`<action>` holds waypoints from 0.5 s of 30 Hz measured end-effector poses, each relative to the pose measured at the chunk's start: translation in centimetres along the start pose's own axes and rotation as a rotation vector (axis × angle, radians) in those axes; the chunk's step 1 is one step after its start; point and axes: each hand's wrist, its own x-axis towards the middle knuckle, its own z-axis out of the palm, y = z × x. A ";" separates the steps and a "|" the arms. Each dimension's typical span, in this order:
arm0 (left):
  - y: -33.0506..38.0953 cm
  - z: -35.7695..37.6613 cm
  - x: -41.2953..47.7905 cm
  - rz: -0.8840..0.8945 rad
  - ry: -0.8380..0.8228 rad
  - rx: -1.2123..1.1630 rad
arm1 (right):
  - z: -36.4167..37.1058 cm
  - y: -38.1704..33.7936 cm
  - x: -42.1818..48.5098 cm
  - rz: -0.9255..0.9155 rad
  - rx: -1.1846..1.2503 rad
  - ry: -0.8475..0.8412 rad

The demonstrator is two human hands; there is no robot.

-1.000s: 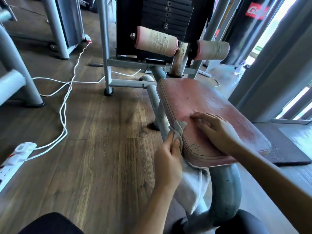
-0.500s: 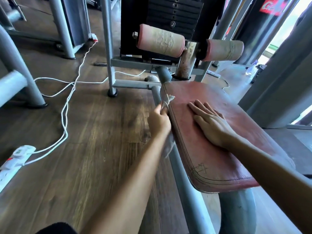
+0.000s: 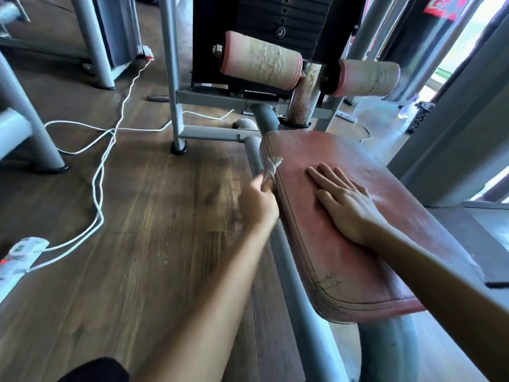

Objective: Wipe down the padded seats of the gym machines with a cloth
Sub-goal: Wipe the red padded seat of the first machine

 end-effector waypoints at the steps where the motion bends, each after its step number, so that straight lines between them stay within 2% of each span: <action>1: 0.0 -0.3 -1.1 -0.004 -0.006 -0.013 | 0.1 0.0 0.0 0.003 0.001 0.003; 5: -2.2 -1.7 -7.8 0.069 -0.043 -0.133 | 0.2 0.1 0.1 0.006 0.001 0.009; 8: -2.3 -1.0 -5.5 0.114 -0.039 -0.070 | 0.3 0.1 0.0 0.002 -0.014 0.014; 11: -0.9 -0.4 -2.2 0.063 -0.069 -0.045 | 0.2 0.2 0.1 0.009 -0.023 0.013; 15: -1.6 -1.2 -6.5 0.118 -0.069 -0.081 | 0.3 0.1 0.0 0.004 -0.021 0.005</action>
